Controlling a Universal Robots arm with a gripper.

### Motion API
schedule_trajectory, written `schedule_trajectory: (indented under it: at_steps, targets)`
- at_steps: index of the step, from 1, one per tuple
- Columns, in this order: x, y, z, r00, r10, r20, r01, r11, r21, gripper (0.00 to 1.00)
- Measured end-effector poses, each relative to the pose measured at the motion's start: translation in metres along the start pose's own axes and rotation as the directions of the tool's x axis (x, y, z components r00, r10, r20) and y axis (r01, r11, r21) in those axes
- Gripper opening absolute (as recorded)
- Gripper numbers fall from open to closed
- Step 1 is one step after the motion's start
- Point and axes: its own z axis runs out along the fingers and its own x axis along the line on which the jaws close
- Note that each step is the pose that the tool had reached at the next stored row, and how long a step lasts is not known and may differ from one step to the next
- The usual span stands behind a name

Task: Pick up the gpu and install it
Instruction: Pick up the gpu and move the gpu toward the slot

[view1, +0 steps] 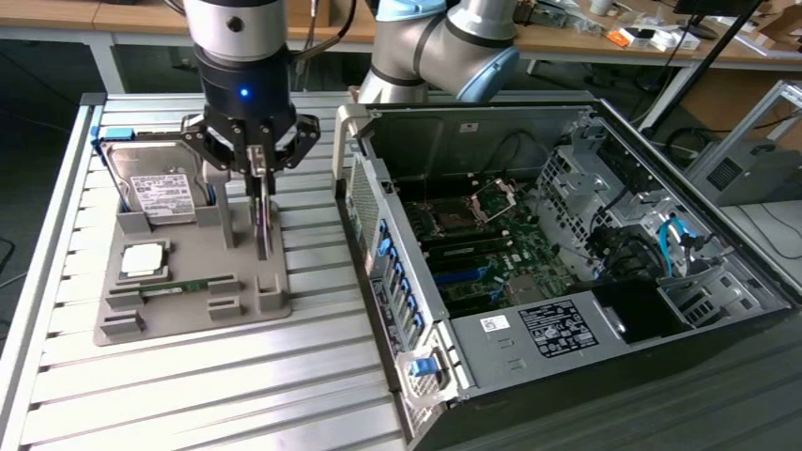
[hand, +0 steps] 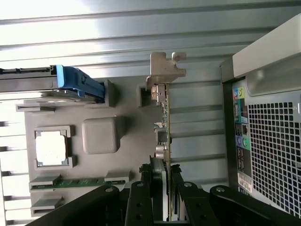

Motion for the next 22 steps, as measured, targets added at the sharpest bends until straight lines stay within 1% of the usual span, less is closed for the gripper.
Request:
schedule_trajectory:
  at_steps: [14,22]
  targets:
    - [-0.0002,0.0003,-0.0078,1.0,0.0,-0.0001,0.0,1.0,-0.0001,0.27]
    - [-0.0002,0.0005,-0.0108,1.0,0.0,-0.0004,0.0,1.0,-0.0023,0.27]
